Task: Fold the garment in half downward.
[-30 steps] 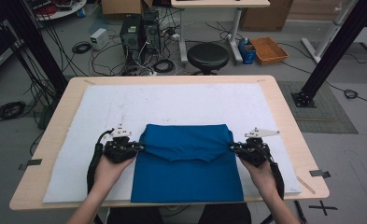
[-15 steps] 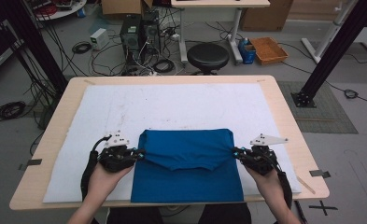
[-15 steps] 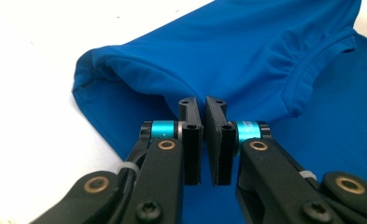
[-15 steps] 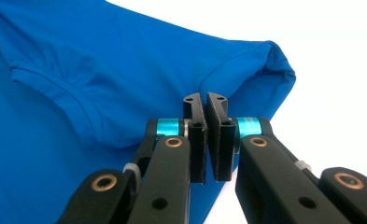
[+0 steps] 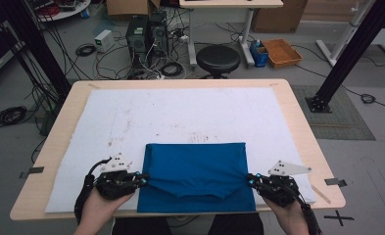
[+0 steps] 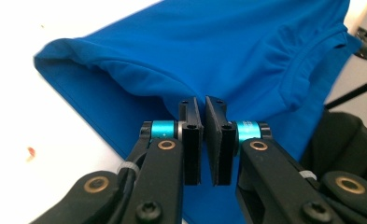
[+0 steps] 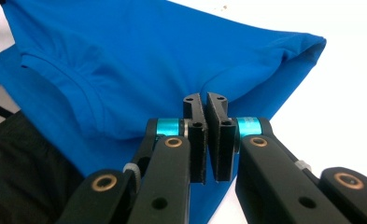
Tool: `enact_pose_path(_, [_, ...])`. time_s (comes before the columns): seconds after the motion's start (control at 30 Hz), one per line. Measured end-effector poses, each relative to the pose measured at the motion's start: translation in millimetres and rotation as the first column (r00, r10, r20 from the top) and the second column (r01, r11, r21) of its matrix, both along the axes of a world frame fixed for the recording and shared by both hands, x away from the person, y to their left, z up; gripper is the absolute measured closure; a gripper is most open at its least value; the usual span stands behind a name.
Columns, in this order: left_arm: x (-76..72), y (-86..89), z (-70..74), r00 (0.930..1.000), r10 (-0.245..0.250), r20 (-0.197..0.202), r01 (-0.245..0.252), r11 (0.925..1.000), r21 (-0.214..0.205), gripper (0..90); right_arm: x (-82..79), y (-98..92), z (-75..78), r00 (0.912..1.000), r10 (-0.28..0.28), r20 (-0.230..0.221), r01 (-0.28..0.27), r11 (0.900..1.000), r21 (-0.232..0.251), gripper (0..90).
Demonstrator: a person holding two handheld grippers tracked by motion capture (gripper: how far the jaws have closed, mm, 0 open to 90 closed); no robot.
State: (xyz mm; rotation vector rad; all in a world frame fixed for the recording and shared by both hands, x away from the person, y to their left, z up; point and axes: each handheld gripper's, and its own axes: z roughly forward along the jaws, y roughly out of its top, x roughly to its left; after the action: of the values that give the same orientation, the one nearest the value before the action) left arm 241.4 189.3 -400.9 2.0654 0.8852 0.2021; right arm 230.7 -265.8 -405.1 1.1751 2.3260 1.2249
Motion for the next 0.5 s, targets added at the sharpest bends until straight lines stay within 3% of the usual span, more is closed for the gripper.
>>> enact_pose_path(0.07, [-5.2,-0.7,-1.3,0.9999,-0.016,-0.004,0.016,0.9997,0.018,85.0,-5.5,-0.2,-0.7,1.0000,0.005,-0.004,-0.005,1.0000,0.000,87.4])
enact_pose_path(0.5, [-24.8,0.9,-11.7,0.9982,-0.043,-0.042,0.044,0.9986,0.030,85.0,-27.3,-1.5,-10.2,0.9992,0.034,-0.022,-0.035,0.9987,-0.038,87.4])
